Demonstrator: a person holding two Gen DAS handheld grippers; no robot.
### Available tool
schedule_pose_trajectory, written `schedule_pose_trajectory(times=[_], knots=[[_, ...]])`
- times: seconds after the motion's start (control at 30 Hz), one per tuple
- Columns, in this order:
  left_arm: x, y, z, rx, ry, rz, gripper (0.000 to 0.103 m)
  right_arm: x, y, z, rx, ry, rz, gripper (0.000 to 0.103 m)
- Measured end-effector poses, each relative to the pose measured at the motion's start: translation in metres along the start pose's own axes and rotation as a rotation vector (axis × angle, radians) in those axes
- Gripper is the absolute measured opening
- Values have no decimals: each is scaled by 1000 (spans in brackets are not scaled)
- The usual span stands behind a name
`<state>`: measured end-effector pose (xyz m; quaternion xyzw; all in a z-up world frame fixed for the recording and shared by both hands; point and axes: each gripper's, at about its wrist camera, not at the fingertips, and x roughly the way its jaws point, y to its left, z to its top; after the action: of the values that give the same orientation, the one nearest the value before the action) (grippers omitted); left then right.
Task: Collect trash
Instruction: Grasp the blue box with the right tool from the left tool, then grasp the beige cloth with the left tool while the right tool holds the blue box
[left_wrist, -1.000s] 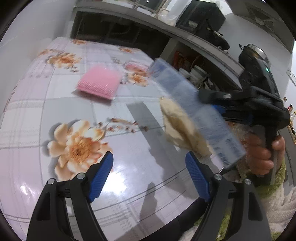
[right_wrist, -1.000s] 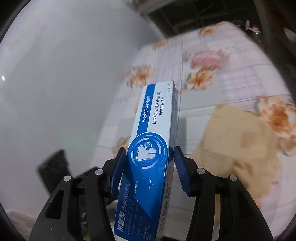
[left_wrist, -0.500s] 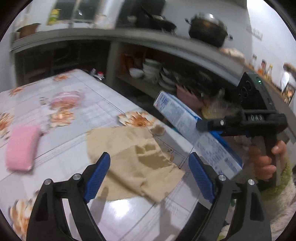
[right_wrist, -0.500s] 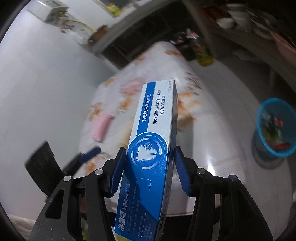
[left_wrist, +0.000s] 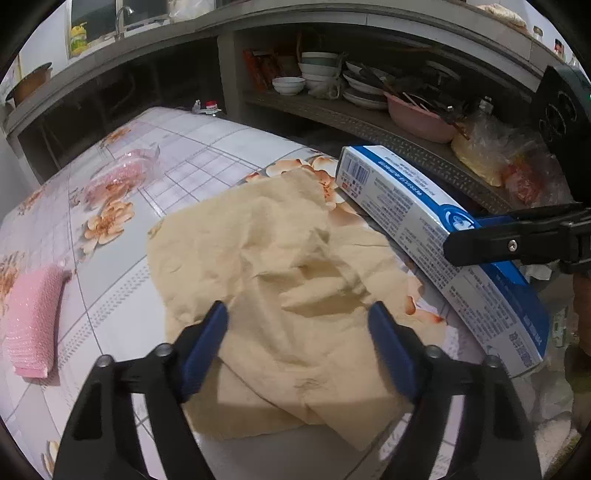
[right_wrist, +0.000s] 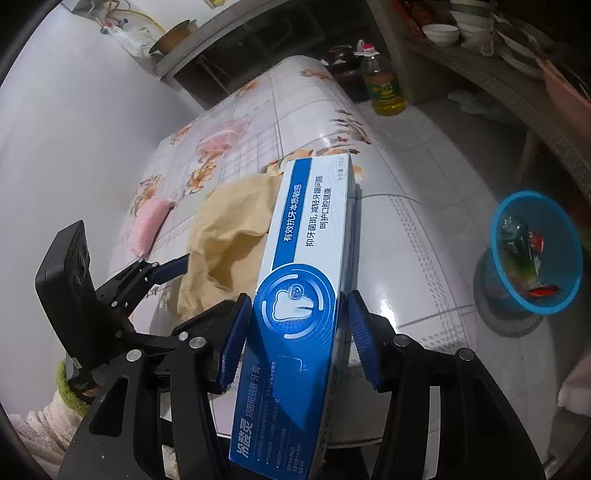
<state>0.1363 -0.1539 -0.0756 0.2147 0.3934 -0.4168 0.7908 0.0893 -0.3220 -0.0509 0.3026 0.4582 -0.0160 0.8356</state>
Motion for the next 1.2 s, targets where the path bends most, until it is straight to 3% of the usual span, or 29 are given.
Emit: schedule_pose_trajectory(times=[0.1, 0.27, 0.33, 0.73, 0.93, 1.2], knots=[[-1, -3, 1, 8, -9, 2, 55, -2, 2, -1, -1, -1, 4, 50], [-6, -7, -2, 6, -17, 25, 15, 0, 4, -2, -3, -3, 12, 50], [-11, -9, -6, 1, -14, 35, 10, 1, 6, -2, -4, 0, 17, 50], [-46, 19, -49, -217, -15, 17, 8, 13, 27, -3, -48, 32, 26, 52], [-47, 21, -48, -242, -11, 38, 8, 18, 35, -5, -62, 39, -23, 52], [-61, 17, -40, -228, -57, 94, 7, 7, 32, -5, -25, 7, -9, 50]])
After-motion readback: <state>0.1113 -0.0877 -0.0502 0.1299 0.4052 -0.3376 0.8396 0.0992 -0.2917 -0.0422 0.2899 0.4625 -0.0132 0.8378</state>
